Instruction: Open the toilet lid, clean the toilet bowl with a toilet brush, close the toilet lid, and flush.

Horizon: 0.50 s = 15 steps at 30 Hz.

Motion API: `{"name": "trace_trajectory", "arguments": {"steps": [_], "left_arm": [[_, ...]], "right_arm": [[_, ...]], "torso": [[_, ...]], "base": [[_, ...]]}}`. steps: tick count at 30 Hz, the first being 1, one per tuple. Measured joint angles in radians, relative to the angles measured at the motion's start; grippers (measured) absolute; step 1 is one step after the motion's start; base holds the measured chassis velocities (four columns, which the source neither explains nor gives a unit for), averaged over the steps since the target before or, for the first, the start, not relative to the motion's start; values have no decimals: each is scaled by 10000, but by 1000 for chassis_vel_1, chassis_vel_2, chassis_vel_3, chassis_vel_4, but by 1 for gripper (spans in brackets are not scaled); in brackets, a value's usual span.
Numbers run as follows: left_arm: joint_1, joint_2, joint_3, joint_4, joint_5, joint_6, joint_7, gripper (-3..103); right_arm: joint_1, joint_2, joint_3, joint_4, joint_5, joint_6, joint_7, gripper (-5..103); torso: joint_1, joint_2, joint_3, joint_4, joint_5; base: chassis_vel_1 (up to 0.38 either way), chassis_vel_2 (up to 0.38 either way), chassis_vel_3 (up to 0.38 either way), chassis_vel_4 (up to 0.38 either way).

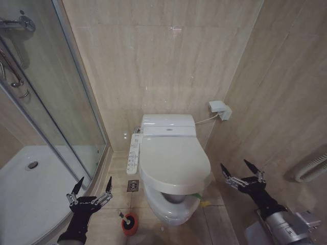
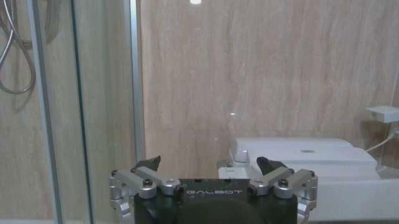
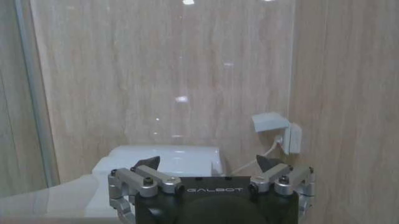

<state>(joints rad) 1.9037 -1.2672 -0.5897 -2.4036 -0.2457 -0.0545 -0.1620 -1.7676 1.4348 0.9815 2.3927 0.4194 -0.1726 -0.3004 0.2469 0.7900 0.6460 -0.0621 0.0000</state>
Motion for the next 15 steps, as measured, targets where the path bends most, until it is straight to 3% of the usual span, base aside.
{"name": "trace_trajectory", "arguments": {"steps": [4,10,15], "left_arm": [[0,0,0,0,0,0,0,100],[0,0,0,0,0,0,1,100],[0,0,0,0,0,0,0,100]], "right_arm": [[-182,245,-280,31,-170,231,164,100],[-559,673,-1054,148,-771,755,1682,100],[-824,724,-1184,325,-825,960,1993,100]], "torso": [[0,0,0,3,-1],[0,0,0,1,-1],[0,0,0,2,-2]], "base": [[0,0,0,0],[0,0,0,0],[0,0,0,0]]}}
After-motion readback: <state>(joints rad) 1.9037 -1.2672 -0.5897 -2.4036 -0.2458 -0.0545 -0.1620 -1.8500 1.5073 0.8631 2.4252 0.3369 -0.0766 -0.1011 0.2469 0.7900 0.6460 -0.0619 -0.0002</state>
